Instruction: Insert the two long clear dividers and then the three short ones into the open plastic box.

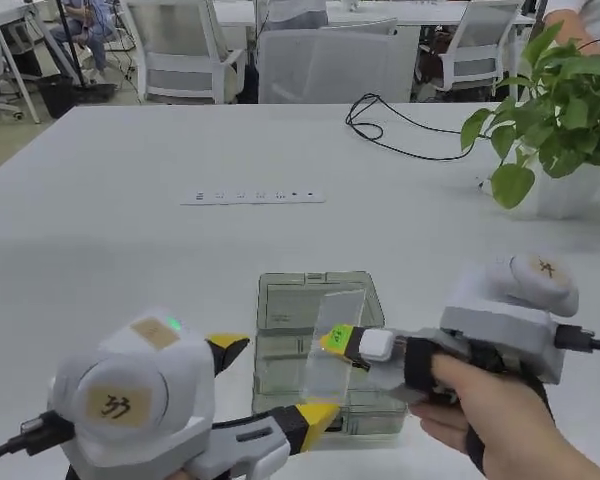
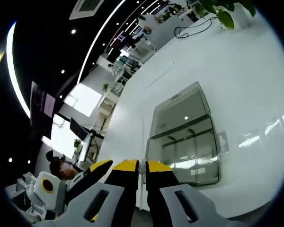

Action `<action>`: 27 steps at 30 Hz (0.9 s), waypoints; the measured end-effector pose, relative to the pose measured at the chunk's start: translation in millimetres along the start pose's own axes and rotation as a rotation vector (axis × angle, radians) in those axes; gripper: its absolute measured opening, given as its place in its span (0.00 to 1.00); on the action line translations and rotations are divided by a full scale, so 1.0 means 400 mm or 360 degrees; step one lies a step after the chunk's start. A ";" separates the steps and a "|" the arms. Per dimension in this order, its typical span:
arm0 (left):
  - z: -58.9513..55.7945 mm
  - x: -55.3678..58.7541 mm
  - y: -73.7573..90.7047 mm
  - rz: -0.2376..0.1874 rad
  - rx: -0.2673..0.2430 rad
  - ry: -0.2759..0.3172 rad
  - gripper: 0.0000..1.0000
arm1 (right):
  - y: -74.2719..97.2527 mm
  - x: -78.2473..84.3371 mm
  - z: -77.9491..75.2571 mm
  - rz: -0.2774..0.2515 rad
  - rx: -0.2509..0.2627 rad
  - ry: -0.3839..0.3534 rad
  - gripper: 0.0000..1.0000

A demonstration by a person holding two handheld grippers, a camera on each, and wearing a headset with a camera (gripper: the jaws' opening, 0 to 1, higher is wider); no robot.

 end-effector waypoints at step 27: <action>0.022 0.016 -0.010 -0.0001 0.0025 -0.0048 1.00 | -0.034 -0.086 -0.040 0.0488 0.0396 0.0062 0.07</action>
Point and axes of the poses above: the centre of the closed fingertips' face, and the gripper's own axes: y roughly backward along the fingers, z roughly to its left, x roughly out of its underside, the point moved 9 cm from there along y, roughly backward along the fingers, and after that the axes turned 5 degrees about -z, right-handed, at the moved point
